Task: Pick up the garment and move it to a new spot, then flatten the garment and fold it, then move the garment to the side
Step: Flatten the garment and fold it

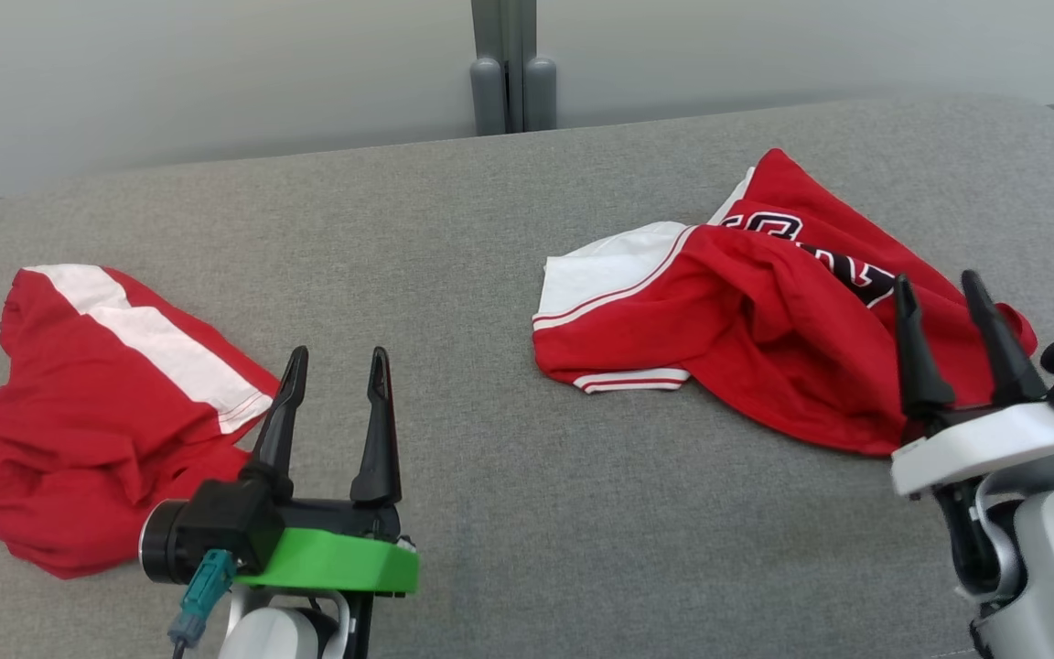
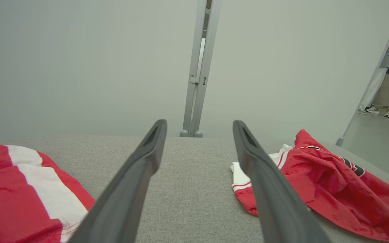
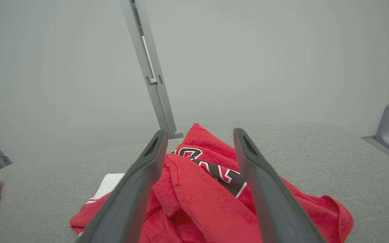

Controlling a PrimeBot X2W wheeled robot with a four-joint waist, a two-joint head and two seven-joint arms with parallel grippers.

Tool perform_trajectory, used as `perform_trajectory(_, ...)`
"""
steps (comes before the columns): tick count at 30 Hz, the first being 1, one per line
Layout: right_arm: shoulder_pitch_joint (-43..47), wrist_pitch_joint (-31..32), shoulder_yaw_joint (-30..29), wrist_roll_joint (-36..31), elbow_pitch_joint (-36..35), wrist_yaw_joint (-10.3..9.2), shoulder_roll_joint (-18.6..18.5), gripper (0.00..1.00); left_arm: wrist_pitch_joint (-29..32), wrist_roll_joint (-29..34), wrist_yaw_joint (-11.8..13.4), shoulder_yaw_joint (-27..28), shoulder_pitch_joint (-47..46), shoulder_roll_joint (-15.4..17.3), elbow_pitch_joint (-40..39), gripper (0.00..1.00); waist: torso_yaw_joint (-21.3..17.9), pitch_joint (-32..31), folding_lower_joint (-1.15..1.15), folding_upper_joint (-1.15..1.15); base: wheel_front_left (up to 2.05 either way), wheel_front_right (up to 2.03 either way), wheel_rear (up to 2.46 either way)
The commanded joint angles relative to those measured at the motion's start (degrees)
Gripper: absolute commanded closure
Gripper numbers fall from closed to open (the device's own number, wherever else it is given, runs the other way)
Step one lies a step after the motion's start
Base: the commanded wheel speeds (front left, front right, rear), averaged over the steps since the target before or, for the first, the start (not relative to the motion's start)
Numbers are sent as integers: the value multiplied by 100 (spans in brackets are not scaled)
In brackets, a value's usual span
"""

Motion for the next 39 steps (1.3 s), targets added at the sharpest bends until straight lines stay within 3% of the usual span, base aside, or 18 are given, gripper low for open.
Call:
perform_trajectory(1,212,-119,173,90,-128,0,100,0,0,37,-31,1,-3,16,-51,0,67,-28,0,0,0,0,0)
perform_trajectory(11,491,-382,693,-267,8,0,359,0,0,83,-84,-123,156,16,-27,0,371,12,0,0,0,0,0)
perform_trajectory(18,-2,-219,642,-566,306,0,178,0,0,12,-42,-285,-4,16,26,0,706,207,0,0,0,0,0)
perform_trajectory(30,-2073,1541,1034,-769,1886,-1,-492,0,0,-201,85,-730,-209,16,87,0,1522,589,0,0,0,0,0)
perform_trajectory(39,-2869,2546,1460,-670,3087,-2,-918,0,0,-324,170,-935,-266,16,99,0,1821,701,0,0,0,0,0)
